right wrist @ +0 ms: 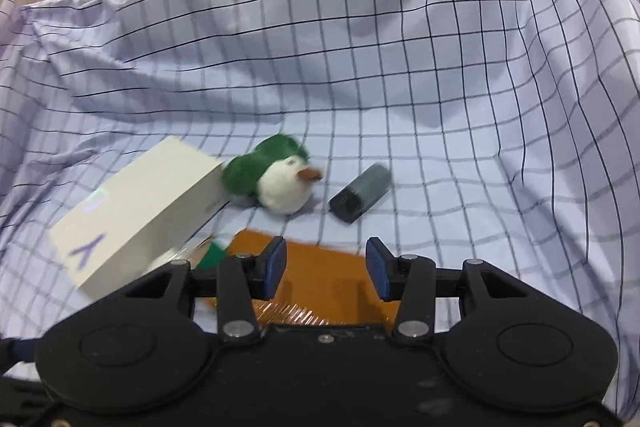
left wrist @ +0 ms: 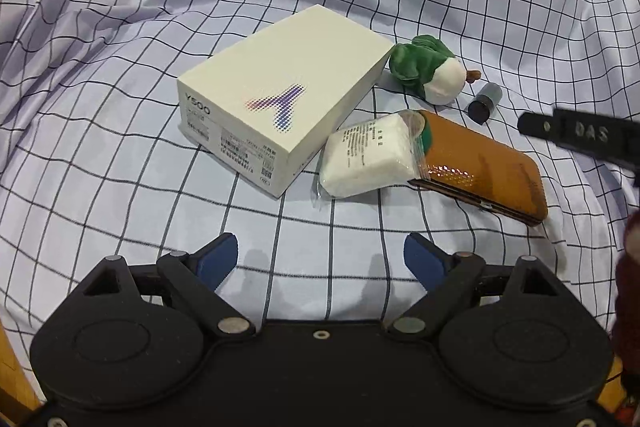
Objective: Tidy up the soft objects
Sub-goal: 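Reach the right tool to the grey cylinder beside the plush toy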
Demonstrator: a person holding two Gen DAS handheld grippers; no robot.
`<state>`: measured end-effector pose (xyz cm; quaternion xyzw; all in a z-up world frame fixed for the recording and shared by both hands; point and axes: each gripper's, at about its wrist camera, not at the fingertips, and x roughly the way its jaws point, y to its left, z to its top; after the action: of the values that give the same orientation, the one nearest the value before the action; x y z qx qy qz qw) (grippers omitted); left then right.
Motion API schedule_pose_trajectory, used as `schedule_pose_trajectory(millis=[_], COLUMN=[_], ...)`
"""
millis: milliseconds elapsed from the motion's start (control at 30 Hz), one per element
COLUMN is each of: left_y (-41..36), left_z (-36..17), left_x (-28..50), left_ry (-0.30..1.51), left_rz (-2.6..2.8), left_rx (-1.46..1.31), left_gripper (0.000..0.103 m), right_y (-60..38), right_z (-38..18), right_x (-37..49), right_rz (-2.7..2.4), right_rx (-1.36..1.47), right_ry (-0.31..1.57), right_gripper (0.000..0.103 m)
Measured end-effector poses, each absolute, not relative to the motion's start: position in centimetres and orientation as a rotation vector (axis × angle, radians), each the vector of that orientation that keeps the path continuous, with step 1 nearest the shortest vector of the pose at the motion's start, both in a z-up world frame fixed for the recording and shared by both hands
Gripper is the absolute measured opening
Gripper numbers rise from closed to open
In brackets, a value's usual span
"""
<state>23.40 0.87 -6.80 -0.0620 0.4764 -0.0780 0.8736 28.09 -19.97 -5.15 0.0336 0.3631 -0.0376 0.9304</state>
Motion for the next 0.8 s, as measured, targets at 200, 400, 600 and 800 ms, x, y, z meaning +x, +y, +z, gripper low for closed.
schedule_pose_trajectory(millis=[200, 400, 600, 800], left_y=[0.4, 0.0, -0.5, -1.0], left_z=[-7.4, -8.0, -8.1, -8.5], left_x=[24.4, 25.2, 25.7, 26.3], left_ry=[1.012, 1.034, 1.040, 1.049], left_rz=[-0.181, -0.190, -0.204, -0.205], left_rx=[-0.140, -0.146, -0.139, -0.133], left_gripper=[0.087, 0.087, 0.087, 0.087], right_y=[-21.7, -21.8, -22.5, -23.6], right_z=[-6.6, -8.6, -10.3, -10.9], right_x=[32.2, 34.3, 36.2, 38.2], right_rz=[-0.066, 0.009, 0.053, 0.110], right_rx=[-0.020, -0.167, -0.244, -0.259], right_ry=[0.734, 0.725, 0.740, 0.735], right_gripper=[0.047, 0.052, 0.058, 0.081])
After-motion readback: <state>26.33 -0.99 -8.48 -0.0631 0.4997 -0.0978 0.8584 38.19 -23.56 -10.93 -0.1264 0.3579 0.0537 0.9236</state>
